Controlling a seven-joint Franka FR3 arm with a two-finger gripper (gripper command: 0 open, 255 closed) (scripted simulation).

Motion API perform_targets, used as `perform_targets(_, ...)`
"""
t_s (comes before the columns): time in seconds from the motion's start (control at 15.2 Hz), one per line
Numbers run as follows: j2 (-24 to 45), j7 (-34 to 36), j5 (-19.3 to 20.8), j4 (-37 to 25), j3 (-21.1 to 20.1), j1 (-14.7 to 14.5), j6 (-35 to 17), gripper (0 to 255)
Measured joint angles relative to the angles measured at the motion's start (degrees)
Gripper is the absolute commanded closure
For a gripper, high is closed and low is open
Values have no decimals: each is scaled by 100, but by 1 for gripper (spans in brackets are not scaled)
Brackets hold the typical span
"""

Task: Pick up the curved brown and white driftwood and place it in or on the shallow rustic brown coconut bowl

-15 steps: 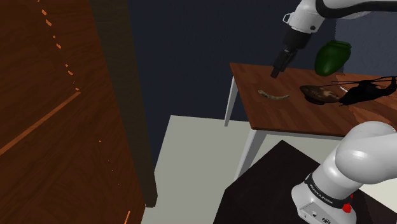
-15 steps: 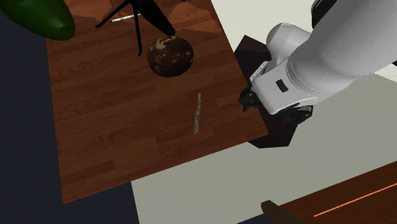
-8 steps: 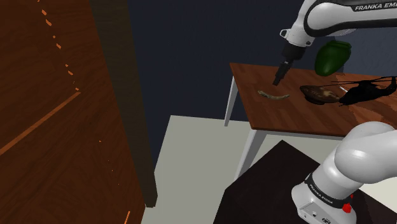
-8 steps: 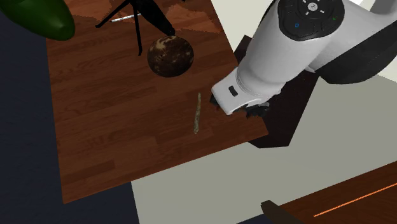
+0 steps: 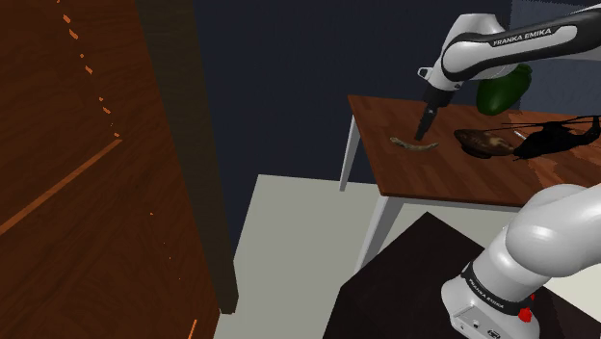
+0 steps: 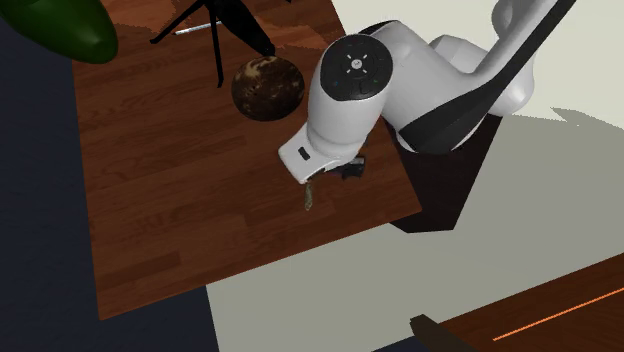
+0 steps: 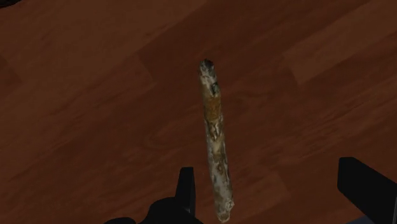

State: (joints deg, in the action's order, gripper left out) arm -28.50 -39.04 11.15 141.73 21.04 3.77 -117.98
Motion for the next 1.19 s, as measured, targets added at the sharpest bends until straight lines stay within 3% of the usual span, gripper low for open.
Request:
perform_targets(0.2, 407, -398, 47, -65, 272, -4, -333, 0)
perform_targets(0.59, 707, -479, 40, 187, 394, -26, -878, 0)
perform_targets(1.06, 783, -495, 32, 241, 423, -32, -1010, 0)
perform_targets(1.12, 783, -495, 32, 241, 423, -32, -1010, 255)
perform_targets(1.19, 783, -495, 32, 241, 422, -32, -1010, 255)
